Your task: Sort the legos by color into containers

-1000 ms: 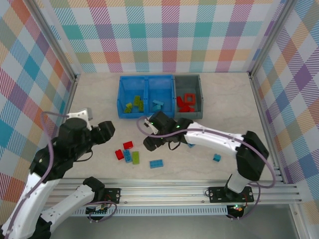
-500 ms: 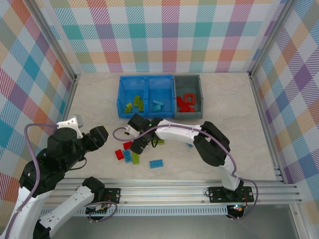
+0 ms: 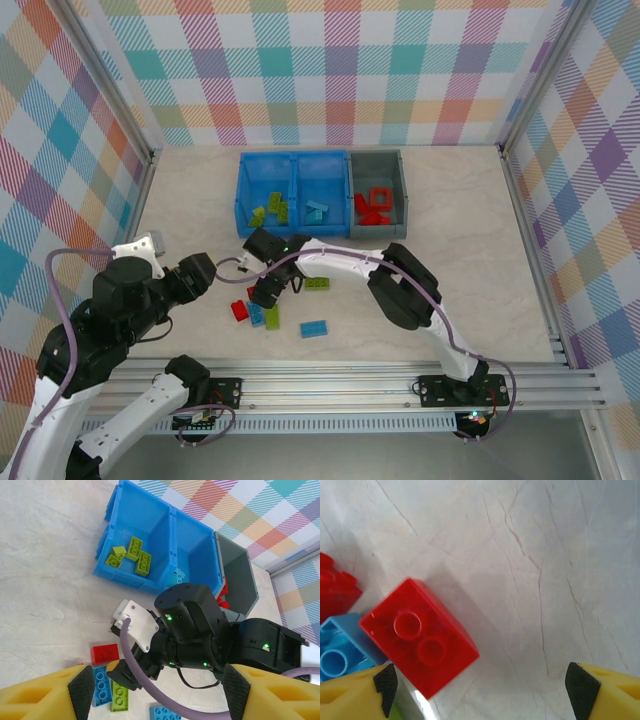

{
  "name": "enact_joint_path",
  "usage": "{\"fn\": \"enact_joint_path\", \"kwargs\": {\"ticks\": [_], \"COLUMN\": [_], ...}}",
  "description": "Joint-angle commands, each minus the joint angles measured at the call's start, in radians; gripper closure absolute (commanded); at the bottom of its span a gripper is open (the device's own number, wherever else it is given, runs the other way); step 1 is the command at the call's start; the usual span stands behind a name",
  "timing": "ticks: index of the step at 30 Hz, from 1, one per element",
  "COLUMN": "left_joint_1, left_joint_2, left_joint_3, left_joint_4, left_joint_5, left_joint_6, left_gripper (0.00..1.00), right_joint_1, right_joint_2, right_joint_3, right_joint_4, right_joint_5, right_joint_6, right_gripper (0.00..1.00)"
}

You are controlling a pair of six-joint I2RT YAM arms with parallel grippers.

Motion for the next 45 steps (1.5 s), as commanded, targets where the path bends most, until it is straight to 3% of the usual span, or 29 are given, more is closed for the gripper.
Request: {"fn": "enact_joint_path", "kwargs": {"ticks": [1, 11, 21, 25, 30, 34, 38, 42, 45], "left_joint_1": [0.001, 0.000, 0.000, 0.000, 0.000, 0.000, -0.003, -0.089, -0.236], "left_joint_2": [-0.005, -0.003, -0.017, -0.017, 0.013, 0.095, 0.207, 0.351, 0.502], "left_joint_3": [0.025, 0.018, 0.008, 0.005, 0.003, 0.005, -0.003, 0.002, 0.053], "left_joint_4": [-0.024, -0.013, -0.015, -0.013, 0.016, 0.091, 0.218, 0.361, 0.433], "left_joint_5": [-0.018, -0.001, -0.009, -0.005, 0.050, 0.169, 0.286, 0.288, 0.196], "left_joint_6": [-0.003, -0.007, -0.016, -0.017, -0.001, 0.017, 0.008, -0.007, 0.015], "left_gripper": [0.29, 0.29, 0.29, 0.29, 0.28, 0.28, 0.28, 0.28, 0.28], "right_joint_1": [0.014, 0.014, 0.013, 0.009, -0.032, -0.124, -0.299, -0.464, -0.543], "right_joint_2": [0.051, 0.143, 0.173, 0.093, -0.159, -0.448, -0.671, -0.725, -0.619], "right_joint_3": [0.063, 0.217, 0.258, 0.179, -0.031, -0.254, -0.407, -0.421, -0.308], "right_joint_4": [-0.041, -0.098, -0.123, -0.058, 0.061, 0.123, 0.079, -0.030, -0.185], "right_joint_5": [-0.019, 0.015, 0.022, 0.041, 0.050, 0.069, 0.081, 0.155, 0.237], "right_joint_6": [-0.007, 0.047, 0.118, 0.151, 0.232, 0.326, 0.420, 0.475, 0.526], "right_gripper": [0.12, 0.19, 0.57, 0.64, 0.66, 0.66, 0.66, 0.65, 0.63]}}
